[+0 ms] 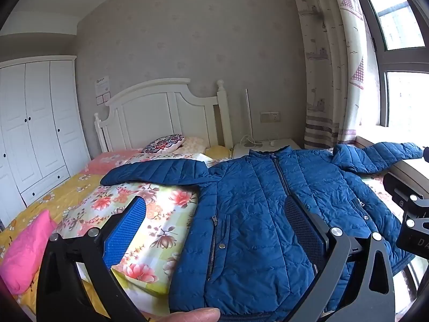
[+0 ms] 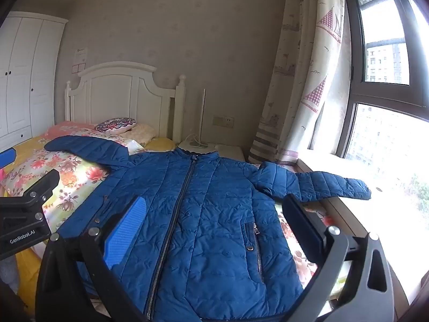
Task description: Fold large clothes
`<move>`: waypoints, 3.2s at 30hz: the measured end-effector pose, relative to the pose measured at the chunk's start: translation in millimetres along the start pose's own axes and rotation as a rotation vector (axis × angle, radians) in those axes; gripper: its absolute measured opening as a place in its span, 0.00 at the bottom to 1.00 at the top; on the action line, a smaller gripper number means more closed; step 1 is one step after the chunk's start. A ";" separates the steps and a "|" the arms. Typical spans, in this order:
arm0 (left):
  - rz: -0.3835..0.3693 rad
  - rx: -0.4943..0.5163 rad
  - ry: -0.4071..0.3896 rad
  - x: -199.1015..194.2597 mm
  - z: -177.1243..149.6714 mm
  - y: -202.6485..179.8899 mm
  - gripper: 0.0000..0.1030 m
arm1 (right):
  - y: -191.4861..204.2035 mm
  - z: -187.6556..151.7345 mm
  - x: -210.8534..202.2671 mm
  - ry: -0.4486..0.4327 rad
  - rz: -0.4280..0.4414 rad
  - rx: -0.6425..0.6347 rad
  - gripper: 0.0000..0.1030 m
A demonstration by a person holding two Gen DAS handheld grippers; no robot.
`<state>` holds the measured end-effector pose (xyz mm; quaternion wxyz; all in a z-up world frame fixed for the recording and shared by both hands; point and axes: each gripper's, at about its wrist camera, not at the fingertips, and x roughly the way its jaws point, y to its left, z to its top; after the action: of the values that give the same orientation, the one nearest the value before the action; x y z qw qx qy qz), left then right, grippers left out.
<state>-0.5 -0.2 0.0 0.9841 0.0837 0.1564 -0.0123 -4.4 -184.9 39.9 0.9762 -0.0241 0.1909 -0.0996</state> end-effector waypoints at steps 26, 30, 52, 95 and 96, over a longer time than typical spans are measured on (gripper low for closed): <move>-0.005 -0.014 0.017 4.5 -3.9 -0.8 0.96 | 3.9 -0.7 0.8 -0.001 0.004 -0.008 0.98; -0.004 -0.018 0.019 4.8 -9.0 4.7 0.96 | 4.0 -0.6 1.1 -0.001 0.004 -0.009 0.98; -0.006 -0.017 0.028 6.7 -17.0 6.9 0.96 | 5.6 -2.0 2.9 0.004 0.008 -0.010 0.98; -0.025 0.018 0.158 44.7 -31.8 -5.0 0.96 | -12.0 -24.2 39.9 0.094 0.020 0.051 0.98; -0.026 0.022 0.166 47.6 -33.3 -6.7 0.96 | -13.5 -25.9 43.4 0.099 0.020 0.054 0.98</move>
<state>34.2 -1.1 -47.0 0.9665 0.0933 0.2385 -0.0197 22.7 -207.2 1.1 0.9668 0.0089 0.2366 -0.0962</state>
